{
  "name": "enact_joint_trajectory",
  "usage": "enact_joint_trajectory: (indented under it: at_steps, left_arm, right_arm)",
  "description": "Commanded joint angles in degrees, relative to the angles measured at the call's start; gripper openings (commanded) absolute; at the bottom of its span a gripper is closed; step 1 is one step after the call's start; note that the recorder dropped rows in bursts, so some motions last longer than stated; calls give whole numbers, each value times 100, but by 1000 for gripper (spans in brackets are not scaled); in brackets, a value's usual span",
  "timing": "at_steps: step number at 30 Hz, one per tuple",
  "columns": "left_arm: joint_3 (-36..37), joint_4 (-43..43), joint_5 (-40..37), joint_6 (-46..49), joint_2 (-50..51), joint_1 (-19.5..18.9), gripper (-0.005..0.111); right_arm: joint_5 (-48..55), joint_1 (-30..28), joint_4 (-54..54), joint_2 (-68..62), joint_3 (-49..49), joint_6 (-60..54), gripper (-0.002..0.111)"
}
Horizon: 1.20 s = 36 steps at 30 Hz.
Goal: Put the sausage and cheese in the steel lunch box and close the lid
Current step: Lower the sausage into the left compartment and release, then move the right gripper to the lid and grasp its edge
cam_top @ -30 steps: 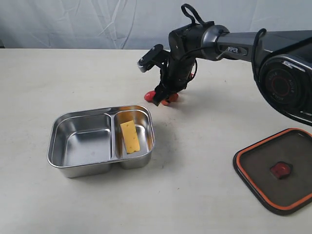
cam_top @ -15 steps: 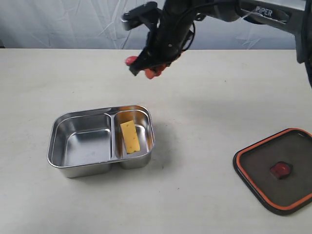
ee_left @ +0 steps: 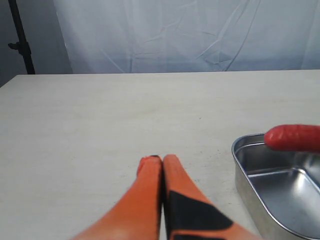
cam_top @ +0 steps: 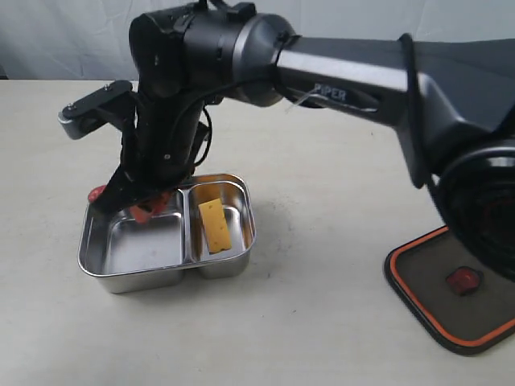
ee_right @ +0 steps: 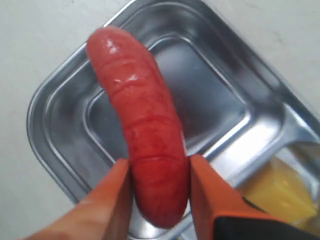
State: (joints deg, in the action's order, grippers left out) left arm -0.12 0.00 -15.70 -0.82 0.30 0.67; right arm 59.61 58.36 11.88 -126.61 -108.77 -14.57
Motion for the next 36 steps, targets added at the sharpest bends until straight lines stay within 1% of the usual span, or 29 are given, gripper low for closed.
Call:
enact_joint_trajectory:
  at_steps: [1, 4, 9, 10, 12, 18, 21, 26, 28, 30, 34, 36]
  left_arm:
    - [12, 0, 76, -12, -30, 3, 0]
    - [12, 0, 76, -12, -30, 3, 0]
    - [12, 0, 76, -12, -30, 3, 0]
    - [12, 0, 76, -12, -30, 3, 0]
    - [12, 0, 76, -12, -30, 3, 0]
    - [12, 0, 76, -12, -30, 3, 0]
    - [12, 0, 76, -12, -30, 3, 0]
    - [12, 0, 76, -12, -30, 3, 0]
    - [12, 0, 76, -12, -30, 3, 0]
    - [12, 0, 76, -12, -30, 3, 0]
    - [12, 0, 76, -12, -30, 3, 0]
    - [12, 0, 76, -12, -30, 3, 0]
  right_arm:
    - [-136, 7, 400, -343, -3, 20, 0]
    - [-125, 7, 335, -500, -3, 357, 1]
    - [-84, 42, -629, -498, -3, 1088, 1]
    - [-60, 57, -771, -498, -3, 1236, 2]
    - [9, 57, -740, -498, -3, 1321, 10]
    - [-51, 57, -342, -498, -3, 1321, 47]
    - [157, 57, -218, -484, -3, 1259, 57]
    - [325, 57, 167, -187, -3, 1043, 57]
    - [392, 57, 143, 52, -3, 1043, 57]
    - [558, 57, 13, 373, -3, 1043, 57]
    - [1036, 57, -603, 987, -3, 1420, 57]
    - [1036, 57, -952, 1281, 10, 1628, 57]
